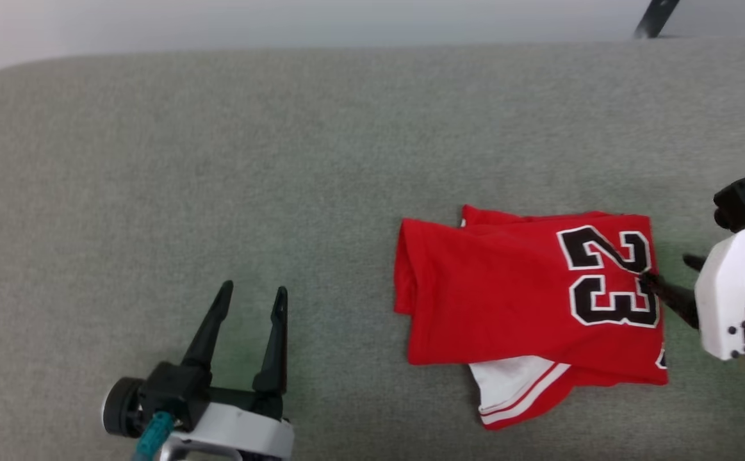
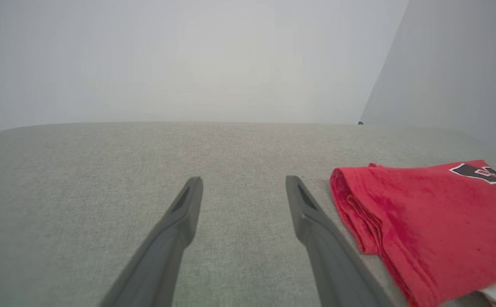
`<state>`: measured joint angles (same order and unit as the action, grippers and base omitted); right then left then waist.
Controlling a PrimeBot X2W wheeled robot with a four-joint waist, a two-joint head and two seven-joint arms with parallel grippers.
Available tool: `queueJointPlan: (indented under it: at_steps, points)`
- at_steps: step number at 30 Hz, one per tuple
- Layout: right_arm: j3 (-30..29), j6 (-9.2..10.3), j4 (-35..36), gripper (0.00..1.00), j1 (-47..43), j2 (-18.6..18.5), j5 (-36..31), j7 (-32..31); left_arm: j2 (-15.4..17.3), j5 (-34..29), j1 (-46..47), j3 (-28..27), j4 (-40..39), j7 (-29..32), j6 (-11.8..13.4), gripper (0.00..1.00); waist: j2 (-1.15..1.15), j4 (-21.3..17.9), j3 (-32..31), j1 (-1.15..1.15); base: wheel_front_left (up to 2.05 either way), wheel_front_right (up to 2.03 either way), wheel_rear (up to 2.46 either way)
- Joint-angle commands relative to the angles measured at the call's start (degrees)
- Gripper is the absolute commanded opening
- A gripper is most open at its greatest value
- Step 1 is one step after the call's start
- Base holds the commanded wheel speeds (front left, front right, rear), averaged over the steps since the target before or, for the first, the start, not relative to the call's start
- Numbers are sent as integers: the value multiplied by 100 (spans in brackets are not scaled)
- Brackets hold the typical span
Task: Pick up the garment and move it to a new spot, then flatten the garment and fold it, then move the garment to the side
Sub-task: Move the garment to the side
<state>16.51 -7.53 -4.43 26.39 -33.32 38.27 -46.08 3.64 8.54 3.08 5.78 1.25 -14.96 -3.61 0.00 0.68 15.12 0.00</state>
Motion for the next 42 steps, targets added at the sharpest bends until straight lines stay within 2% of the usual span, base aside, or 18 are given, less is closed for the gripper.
queueJointPlan:
  at_steps: [1,7,12,17,18,19,20,21,22,32,36,42]
  points:
    - [-10,10,-37,100,74,-95,55,-238,-14,10,88,-4,3,-23,-24,100,0,204,214,0,0,0,0]
    - [-295,10,-33,100,-28,-139,302,-1113,-44,71,195,-60,-79,-20,-40,100,0,362,408,0,0,0,0]
    - [-447,10,-91,100,-195,45,321,-1369,-56,66,326,-25,-109,-21,-76,100,0,473,627,0,0,0,0]
    - [-446,9,-226,100,-326,261,248,-1374,-69,92,443,12,-67,-21,-94,100,0,555,705,0,0,0,0]
    - [-421,9,-237,77,-340,274,220,-1365,-72,95,462,16,-55,-21,-101,100,0,567,707,0,0,0,0]
    - [-413,8,-255,48,-355,293,206,-1344,-72,101,477,17,-45,-22,-106,100,0,577,707,0,0,0,0]
    - [-405,7,-267,42,-370,311,191,-1332,-74,103,487,14,-34,-22,-107,100,0,585,704,0,0,0,0]
    - [-391,6,-267,18,-388,323,198,-1319,-75,105,494,12,-21,-22,-98,100,0,593,699,0,0,0,0]
    - [-396,6,-269,0,-404,339,219,-1293,-76,108,500,11,-12,-22,-97,100,0,598,695,0,0,0,0]
    - [-570,8,-297,0,-473,401,317,-938,-78,109,473,-47,60,-21,-108,100,0,528,560,0,0,0,0]
    - [-880,9,-263,0,-474,508,407,-553,-78,113,492,-44,61,-21,-127,100,0,414,505,0,0,0,0]
    - [-1387,11,-157,0,-447,401,403,-183,-77,67,617,-41,-74,-20,-117,100,0,117,530,0,0,0,0]
